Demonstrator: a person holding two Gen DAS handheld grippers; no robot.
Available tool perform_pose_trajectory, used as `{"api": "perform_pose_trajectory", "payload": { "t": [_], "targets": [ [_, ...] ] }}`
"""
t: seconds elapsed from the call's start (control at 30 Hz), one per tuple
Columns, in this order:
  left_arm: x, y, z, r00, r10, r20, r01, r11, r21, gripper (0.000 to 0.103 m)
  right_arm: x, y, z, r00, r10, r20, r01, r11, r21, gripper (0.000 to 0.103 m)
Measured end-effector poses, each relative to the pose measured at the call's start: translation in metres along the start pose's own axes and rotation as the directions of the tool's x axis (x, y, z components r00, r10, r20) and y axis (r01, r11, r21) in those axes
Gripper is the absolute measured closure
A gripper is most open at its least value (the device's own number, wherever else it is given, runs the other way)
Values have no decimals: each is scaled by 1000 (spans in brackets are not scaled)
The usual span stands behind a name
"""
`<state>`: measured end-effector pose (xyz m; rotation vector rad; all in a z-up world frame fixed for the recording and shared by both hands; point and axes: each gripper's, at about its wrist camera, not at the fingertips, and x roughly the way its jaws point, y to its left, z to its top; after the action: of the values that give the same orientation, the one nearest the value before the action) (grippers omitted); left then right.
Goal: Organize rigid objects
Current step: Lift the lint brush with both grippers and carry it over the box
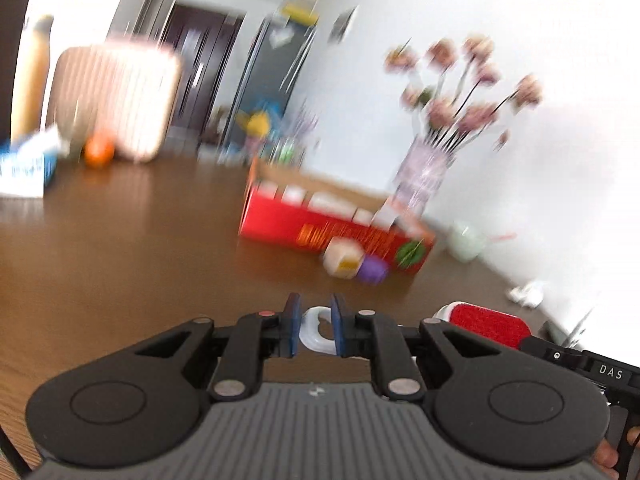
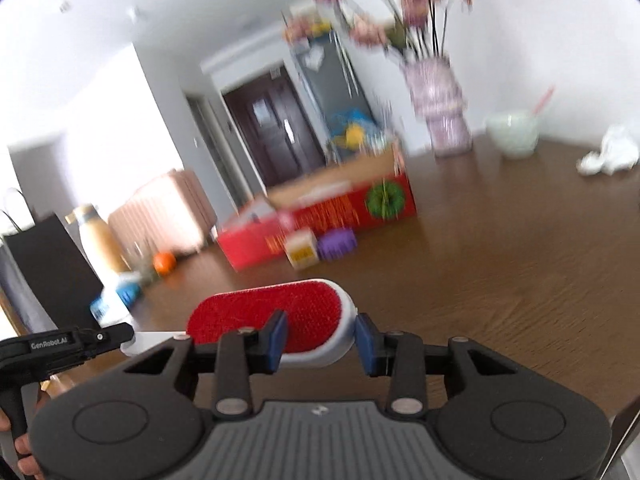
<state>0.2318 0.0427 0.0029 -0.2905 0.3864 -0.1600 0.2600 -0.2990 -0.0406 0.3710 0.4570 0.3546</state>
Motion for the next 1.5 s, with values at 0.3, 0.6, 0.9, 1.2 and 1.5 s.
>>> {"api": "perform_pose_trajectory", "payload": {
  "t": [0.3,0.6,0.9,1.2,1.5],
  "targets": [
    [-94,-26,-1,974,-11,228,4,1000,31,88,-89,44,5,962,97,254,-62,988,-142,67],
    [-152,-29,-14,958,10,285,-24,999,48,88,-120,61,-6,942,169,291,-120,977,-179,67],
    [-128,-34,6,961,3,275,-16,999,43,88,-116,60,3,927,168,336,-112,977,-182,67],
    [-68,-29,36,964,-7,265,5,1000,10,88,-71,43,39,929,159,333,-106,979,-174,67],
    [6,-21,64,978,-9,207,12,1000,-17,87,-7,25,86,944,139,300,-95,983,-159,67]
  ]
}}
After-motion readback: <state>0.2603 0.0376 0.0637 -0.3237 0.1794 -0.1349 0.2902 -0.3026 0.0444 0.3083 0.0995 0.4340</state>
